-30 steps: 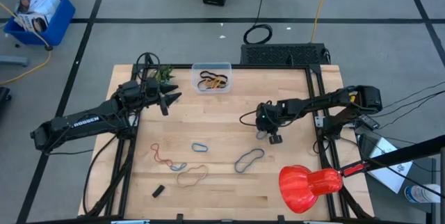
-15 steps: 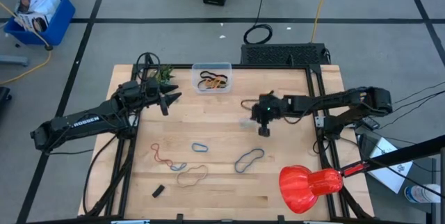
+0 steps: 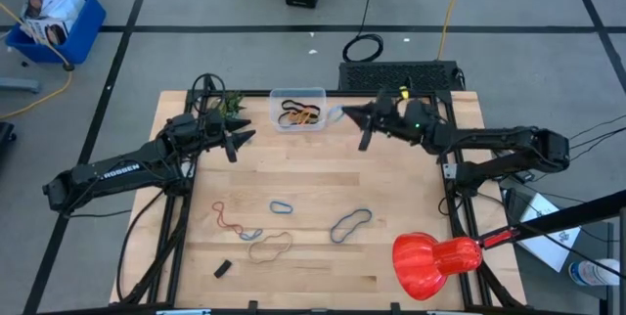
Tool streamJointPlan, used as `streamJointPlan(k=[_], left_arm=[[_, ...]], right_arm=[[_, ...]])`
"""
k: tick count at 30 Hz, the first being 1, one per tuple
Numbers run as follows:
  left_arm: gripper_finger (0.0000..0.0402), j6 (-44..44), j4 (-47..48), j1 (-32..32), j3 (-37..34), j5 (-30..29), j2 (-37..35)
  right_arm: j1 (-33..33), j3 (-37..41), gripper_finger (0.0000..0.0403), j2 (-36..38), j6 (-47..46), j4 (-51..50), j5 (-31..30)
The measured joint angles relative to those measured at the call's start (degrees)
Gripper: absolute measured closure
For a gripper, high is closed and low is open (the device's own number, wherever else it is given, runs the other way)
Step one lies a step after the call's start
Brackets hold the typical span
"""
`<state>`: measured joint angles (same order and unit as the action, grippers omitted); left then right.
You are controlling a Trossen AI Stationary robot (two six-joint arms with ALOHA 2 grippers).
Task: Pick and place rubber bands into bin
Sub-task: Put the top right blue rubber band into the transparent bin
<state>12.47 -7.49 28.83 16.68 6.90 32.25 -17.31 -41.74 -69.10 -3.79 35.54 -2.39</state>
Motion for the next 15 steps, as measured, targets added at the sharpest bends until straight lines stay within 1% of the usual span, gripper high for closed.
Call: streamJointPlan(k=[3,6,9,11,15], left_arm=[[0.0188,0.96,-0.01,0.01,0.01,0.00,0.00],[0.0188,1.80,-0.01,0.01,0.00,0.18,0.00],[0.0188,1.79,-0.02,0.00,0.01,0.37,0.00],[0.0188,1.81,-0.02,0.01,0.01,0.37,0.00],[0.0188,1.86,-0.02,0.01,0.01,0.46,0.00]], right_arm=[[-0.41,0.00,0.0403,0.07,2.49,5.10,-2.43],[-1.23,-0.83,0.0403,0.00,4.52,5.50,-2.50],[-2.53,-5.65,0.0403,-1.22,4.93,0.87,-2.42],[-3.48,-10.04,0.0403,-2.64,5.80,-4.91,-2.39],[-5.28,-21.11,0.0403,-8.53,6.46,-16.24,-2.14]])
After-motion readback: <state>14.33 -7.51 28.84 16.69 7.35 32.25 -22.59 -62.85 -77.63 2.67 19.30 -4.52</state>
